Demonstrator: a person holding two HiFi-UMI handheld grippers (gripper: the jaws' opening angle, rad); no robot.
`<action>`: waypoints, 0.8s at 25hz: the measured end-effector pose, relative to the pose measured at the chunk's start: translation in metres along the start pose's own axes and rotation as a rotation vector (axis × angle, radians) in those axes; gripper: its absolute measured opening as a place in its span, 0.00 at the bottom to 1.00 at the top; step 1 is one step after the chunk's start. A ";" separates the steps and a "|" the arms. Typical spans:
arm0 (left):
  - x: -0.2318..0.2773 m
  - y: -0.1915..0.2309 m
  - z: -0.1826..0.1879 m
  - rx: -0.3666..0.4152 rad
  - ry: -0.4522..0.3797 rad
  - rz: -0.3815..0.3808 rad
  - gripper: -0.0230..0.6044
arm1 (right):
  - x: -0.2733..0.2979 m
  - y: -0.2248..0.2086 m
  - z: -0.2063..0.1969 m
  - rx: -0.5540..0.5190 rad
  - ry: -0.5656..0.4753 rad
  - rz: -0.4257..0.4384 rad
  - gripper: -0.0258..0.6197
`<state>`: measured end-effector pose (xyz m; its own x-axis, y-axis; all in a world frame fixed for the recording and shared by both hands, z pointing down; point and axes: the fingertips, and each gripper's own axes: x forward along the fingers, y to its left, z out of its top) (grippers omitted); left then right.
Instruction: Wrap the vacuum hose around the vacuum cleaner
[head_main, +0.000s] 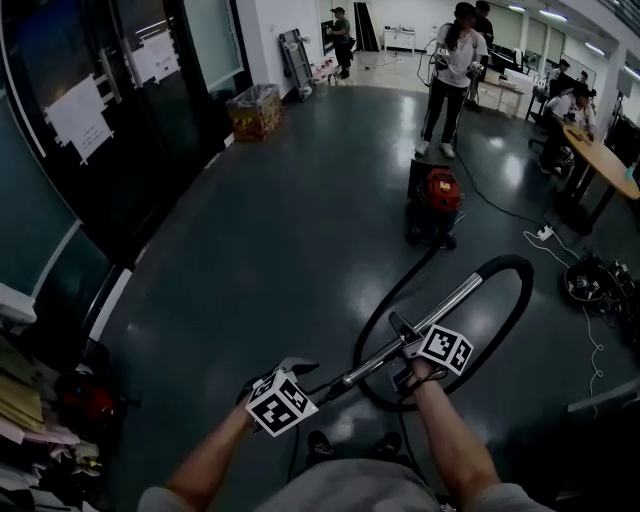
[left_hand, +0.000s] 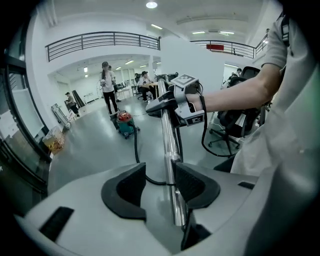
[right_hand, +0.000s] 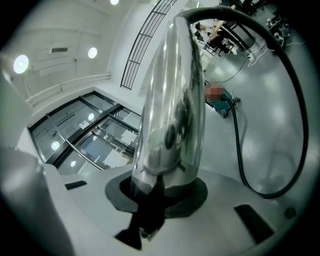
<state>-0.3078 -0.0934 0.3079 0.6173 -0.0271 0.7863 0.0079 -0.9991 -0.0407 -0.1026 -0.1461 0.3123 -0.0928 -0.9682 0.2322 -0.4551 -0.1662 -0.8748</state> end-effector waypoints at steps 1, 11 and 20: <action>0.006 -0.005 0.007 0.011 0.002 -0.005 0.34 | -0.006 -0.007 0.005 -0.018 0.011 -0.009 0.15; 0.064 -0.054 0.078 0.110 0.014 -0.064 0.33 | -0.065 -0.055 0.039 -0.229 0.158 -0.066 0.15; 0.117 -0.092 0.161 0.249 -0.033 -0.082 0.33 | -0.108 -0.092 0.061 -0.467 0.243 -0.097 0.15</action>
<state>-0.1097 -0.0001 0.3047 0.6322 0.0585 0.7726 0.2493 -0.9595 -0.1313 0.0039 -0.0372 0.3420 -0.2081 -0.8719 0.4432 -0.8125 -0.0982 -0.5746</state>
